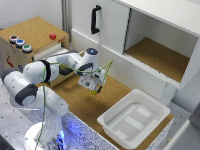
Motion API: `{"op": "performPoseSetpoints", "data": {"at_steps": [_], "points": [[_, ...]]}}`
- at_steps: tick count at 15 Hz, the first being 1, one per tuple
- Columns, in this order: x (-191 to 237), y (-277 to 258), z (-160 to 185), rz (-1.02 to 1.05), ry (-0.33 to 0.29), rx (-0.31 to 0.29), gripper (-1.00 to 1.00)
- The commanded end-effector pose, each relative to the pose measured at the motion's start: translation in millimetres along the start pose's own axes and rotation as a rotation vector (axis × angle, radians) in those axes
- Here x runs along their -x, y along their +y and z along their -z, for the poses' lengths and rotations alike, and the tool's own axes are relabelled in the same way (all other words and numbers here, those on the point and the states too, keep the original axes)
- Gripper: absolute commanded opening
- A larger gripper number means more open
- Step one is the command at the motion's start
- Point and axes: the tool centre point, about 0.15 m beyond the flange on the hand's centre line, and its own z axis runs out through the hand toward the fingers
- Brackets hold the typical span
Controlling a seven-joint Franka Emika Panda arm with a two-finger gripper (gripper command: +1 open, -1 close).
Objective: Grasp the yellow block and turn it left
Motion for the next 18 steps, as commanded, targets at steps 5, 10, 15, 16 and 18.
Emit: {"op": "performPoseSetpoints", "data": {"at_steps": [5, 10, 15, 16, 18], "points": [[-43, 24, -1, 0.125, 0.118, -0.072, 1.0], [-52, 35, -36, 0.152, 0.067, -0.109, 1.0], [-54, 20, -65, 0.179, 0.008, -0.046, 1.0], [-54, 20, -70, 0.161, -0.002, -0.028, 1.0], [-54, 21, -82, 0.136, -0.024, -0.009, 1.0]]}}
